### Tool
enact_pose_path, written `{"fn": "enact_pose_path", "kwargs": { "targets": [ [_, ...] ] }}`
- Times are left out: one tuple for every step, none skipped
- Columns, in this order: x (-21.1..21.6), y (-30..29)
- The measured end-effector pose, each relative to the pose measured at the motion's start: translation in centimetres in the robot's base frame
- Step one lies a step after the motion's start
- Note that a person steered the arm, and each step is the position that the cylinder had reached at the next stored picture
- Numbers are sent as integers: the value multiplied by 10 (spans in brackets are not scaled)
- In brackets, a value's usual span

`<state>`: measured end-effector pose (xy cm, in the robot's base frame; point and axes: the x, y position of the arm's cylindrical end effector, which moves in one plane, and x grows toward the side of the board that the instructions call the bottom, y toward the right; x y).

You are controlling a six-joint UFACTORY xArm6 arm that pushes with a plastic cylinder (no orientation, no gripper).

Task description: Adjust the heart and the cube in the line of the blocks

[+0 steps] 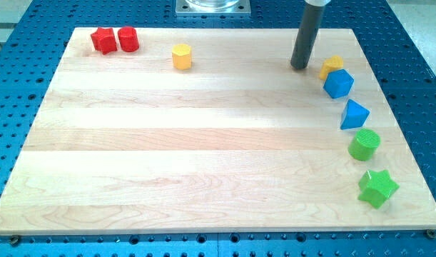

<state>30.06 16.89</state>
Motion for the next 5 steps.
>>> {"fn": "enact_pose_path", "kwargs": {
  "targets": [
    [-20, 66],
    [-20, 98],
    [18, 84],
    [34, 65],
    [43, 62]
  ]
}}
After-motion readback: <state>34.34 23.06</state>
